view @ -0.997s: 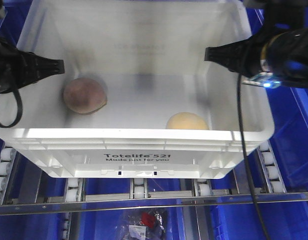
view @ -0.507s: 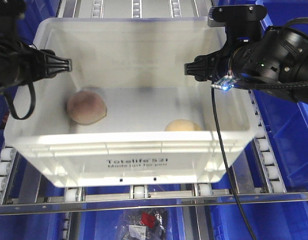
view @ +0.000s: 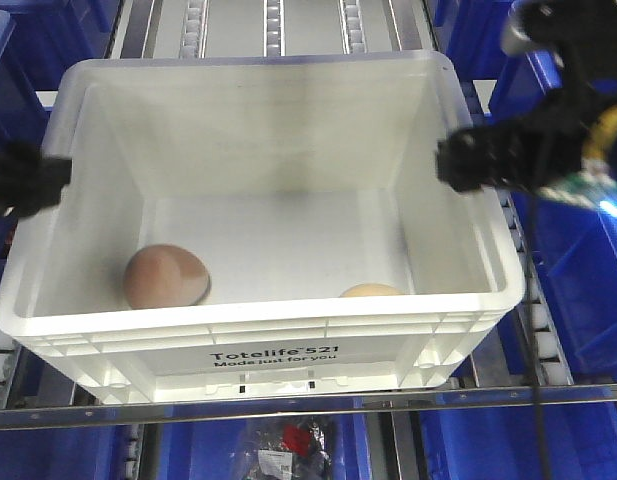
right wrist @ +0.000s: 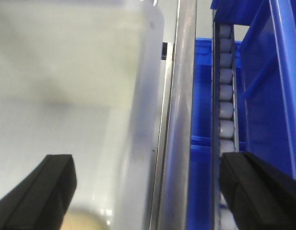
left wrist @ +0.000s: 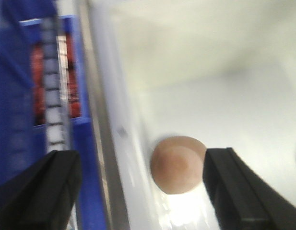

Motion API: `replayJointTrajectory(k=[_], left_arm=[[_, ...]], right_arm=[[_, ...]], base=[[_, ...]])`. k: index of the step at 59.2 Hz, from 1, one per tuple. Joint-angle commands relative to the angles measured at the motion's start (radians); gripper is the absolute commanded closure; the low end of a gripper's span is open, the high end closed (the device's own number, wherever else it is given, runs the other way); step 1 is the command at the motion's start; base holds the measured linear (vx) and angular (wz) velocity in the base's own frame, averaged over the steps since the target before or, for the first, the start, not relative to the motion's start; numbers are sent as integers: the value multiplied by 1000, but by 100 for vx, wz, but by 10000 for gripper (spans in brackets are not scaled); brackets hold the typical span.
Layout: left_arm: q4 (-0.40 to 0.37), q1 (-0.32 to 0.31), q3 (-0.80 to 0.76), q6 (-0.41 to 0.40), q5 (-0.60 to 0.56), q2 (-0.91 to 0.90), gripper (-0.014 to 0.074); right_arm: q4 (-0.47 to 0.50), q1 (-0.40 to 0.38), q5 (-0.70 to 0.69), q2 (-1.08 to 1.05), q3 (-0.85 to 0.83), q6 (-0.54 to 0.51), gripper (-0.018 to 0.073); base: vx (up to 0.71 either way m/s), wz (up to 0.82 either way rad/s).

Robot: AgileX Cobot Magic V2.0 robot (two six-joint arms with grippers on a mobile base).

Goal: Place moving items into box and shelve
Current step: 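Open both grippers and withdraw them from the tote rims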

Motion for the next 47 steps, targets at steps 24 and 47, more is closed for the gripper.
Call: replayJointTrajectory(k=[24,47], left_arm=[[-409,-5,171,460,-15,-446,78],[-373,-5,171,410,-17,-466,354]], right_arm=[[308,-2,155,-605,258,-403,44],[318,-2,303,-702,317,-429,377]], base=[[0,0],[0,0]])
